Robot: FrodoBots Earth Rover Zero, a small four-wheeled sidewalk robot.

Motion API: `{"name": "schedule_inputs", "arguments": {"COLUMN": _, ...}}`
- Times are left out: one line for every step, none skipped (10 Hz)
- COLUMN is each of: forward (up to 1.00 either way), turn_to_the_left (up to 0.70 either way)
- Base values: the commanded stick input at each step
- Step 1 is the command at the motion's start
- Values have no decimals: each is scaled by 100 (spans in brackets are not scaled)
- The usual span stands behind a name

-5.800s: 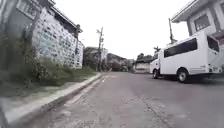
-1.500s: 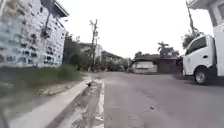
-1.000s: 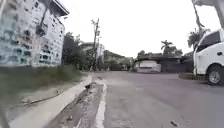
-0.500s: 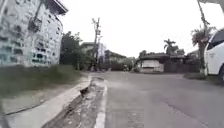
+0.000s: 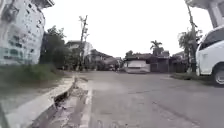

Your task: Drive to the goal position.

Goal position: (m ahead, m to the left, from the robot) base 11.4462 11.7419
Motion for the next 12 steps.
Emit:
{"name": "schedule_inputs", "arguments": {"forward": 100, "turn_to_the_left": 0}}
{"name": "schedule_inputs", "arguments": {"forward": 100, "turn_to_the_left": 0}}
{"name": "schedule_inputs", "arguments": {"forward": 100, "turn_to_the_left": 0}}
{"name": "schedule_inputs", "arguments": {"forward": 100, "turn_to_the_left": 0}}
{"name": "schedule_inputs", "arguments": {"forward": 100, "turn_to_the_left": 0}}
{"name": "schedule_inputs", "arguments": {"forward": 100, "turn_to_the_left": 0}}
{"name": "schedule_inputs", "arguments": {"forward": 100, "turn_to_the_left": 0}}
{"name": "schedule_inputs", "arguments": {"forward": 100, "turn_to_the_left": 0}}
{"name": "schedule_inputs", "arguments": {"forward": 100, "turn_to_the_left": 0}}
{"name": "schedule_inputs", "arguments": {"forward": 100, "turn_to_the_left": 0}}
{"name": "schedule_inputs", "arguments": {"forward": 100, "turn_to_the_left": 0}}
{"name": "schedule_inputs", "arguments": {"forward": 100, "turn_to_the_left": 0}}
